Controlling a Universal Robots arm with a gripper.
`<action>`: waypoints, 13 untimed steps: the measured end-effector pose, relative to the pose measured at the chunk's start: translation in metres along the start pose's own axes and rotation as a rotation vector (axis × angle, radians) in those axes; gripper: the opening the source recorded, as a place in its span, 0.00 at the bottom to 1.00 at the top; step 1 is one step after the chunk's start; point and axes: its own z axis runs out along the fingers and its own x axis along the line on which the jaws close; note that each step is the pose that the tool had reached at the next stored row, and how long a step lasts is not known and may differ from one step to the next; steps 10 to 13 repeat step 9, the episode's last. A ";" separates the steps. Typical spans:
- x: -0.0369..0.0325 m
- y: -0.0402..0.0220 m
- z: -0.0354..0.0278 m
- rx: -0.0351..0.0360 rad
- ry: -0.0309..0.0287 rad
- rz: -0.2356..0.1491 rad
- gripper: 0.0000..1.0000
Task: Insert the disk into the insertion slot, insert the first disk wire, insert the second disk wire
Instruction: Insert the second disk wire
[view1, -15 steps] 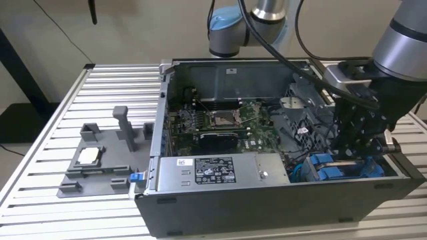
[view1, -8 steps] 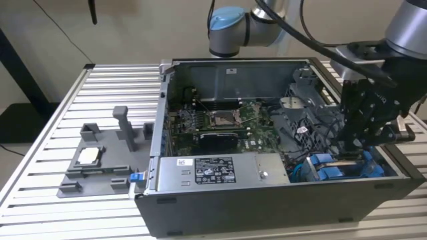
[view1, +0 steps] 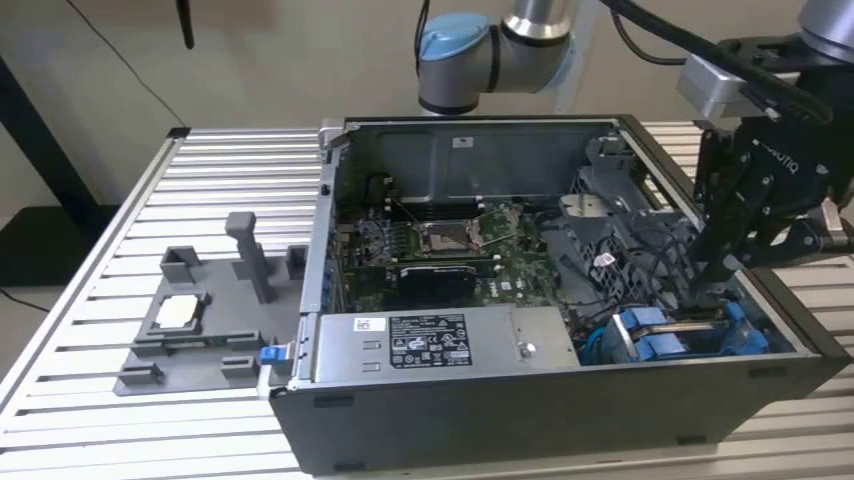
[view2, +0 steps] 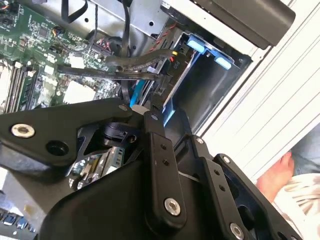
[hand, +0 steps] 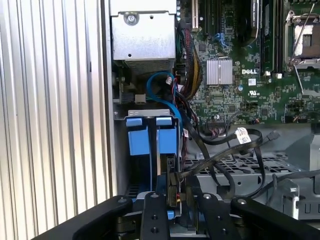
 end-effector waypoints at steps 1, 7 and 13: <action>0.0000 0.0000 -0.0004 0.0000 -0.0001 0.000 0.30; 0.0000 0.0000 -0.0005 0.0000 0.0000 0.000 0.30; 0.0000 0.0000 -0.0005 0.0000 0.0000 0.000 0.30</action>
